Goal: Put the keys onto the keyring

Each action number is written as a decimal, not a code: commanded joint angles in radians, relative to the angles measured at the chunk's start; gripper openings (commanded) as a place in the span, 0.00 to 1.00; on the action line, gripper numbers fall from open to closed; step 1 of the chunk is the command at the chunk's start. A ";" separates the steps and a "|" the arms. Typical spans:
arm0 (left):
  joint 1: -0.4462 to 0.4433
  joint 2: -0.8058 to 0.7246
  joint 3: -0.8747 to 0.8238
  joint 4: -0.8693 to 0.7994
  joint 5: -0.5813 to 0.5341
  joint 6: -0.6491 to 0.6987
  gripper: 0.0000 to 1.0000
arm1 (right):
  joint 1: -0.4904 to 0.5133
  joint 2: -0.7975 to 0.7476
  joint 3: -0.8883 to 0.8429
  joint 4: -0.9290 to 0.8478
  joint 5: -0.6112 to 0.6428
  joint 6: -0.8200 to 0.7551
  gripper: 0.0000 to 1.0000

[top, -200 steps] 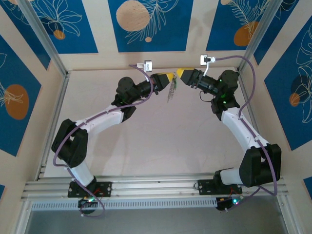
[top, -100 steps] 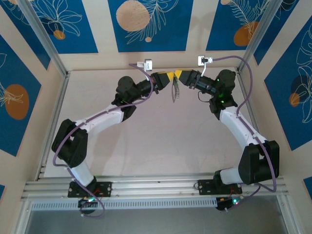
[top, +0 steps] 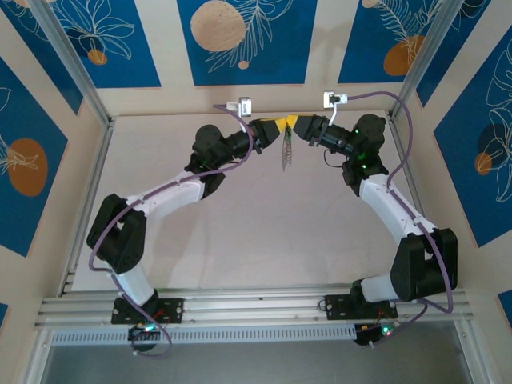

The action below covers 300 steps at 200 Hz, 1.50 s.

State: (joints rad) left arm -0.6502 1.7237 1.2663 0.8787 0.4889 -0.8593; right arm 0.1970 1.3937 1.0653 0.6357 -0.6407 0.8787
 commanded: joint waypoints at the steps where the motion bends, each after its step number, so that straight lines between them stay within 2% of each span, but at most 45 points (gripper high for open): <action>1: -0.014 0.004 0.042 0.056 0.029 -0.010 0.00 | 0.008 0.010 0.012 0.024 -0.029 -0.005 0.10; 19: -0.014 0.004 0.044 0.056 0.029 -0.010 0.00 | 0.007 0.011 0.007 0.028 -0.038 -0.006 0.00; 80: -0.013 -0.006 0.073 0.004 0.081 0.023 0.00 | -0.026 0.015 0.016 0.016 -0.090 -0.017 0.00; 99: -0.005 -0.022 0.083 -0.046 0.107 0.059 0.12 | -0.044 0.024 0.043 -0.019 -0.133 -0.037 0.00; 132: 0.026 -0.062 0.085 -0.135 0.154 0.121 0.27 | -0.067 0.034 0.081 -0.101 -0.196 -0.093 0.00; 197: 0.106 -0.106 0.153 -0.402 0.299 0.288 0.42 | -0.096 0.076 0.147 -0.222 -0.303 -0.191 0.00; 250: 0.145 -0.040 0.306 -0.684 0.450 0.449 0.44 | -0.098 0.129 0.208 -0.297 -0.383 -0.250 0.00; 300: 0.153 0.036 0.411 -0.808 0.529 0.513 0.39 | -0.082 0.144 0.239 -0.372 -0.422 -0.310 0.00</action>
State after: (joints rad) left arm -0.5076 1.7168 1.6150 0.1753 0.9340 -0.4145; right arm 0.1047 1.5326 1.2617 0.3191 -1.0107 0.6231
